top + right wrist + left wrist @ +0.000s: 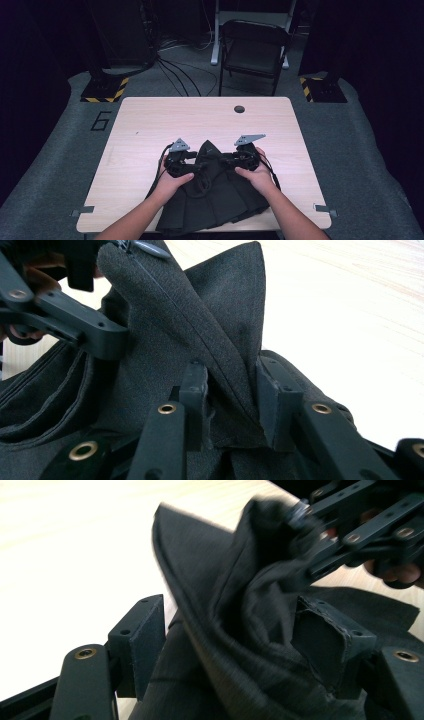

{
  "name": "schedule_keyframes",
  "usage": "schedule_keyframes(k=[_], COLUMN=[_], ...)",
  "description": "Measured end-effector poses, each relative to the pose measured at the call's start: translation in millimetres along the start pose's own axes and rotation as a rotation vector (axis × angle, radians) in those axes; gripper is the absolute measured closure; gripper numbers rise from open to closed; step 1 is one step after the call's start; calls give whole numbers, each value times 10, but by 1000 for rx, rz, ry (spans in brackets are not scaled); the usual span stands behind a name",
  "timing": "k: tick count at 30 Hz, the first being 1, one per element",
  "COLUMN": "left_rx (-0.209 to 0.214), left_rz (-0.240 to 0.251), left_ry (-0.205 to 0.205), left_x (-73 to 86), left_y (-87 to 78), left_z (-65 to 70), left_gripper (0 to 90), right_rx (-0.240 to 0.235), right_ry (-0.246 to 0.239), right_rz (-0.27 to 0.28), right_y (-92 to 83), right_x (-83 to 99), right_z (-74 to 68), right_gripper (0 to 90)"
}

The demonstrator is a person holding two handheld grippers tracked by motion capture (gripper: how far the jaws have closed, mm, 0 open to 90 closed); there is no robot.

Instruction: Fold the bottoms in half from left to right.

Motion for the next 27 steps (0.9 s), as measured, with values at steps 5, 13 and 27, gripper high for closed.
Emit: schedule_keyframes(k=[5,13,27], left_rx=[24,59,56], left_rz=[5,-36,-6], left_ry=[-22,-50,32], left_x=[52,122,77], left_y=[-53,-36,-64], left_z=[-1,15,28], left_gripper=[367,483,793], right_rx=[1,5,47], right_ry=[-2,-7,-24], right_rz=[3,5,17], right_y=[0,-9,-93], right_x=[1,7,-2], right_z=[0,-7,-29], right_gripper=[667,661,508])
Point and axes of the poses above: each handheld gripper's, and its own axes: y roughly forward along the jaws, x roughly out of its underside, z roughly to its right, the point moved 10 cm from there along y, roughly forward along the jaws, and after that the axes turned 4 degrees about -y, right-handed, at the moved point
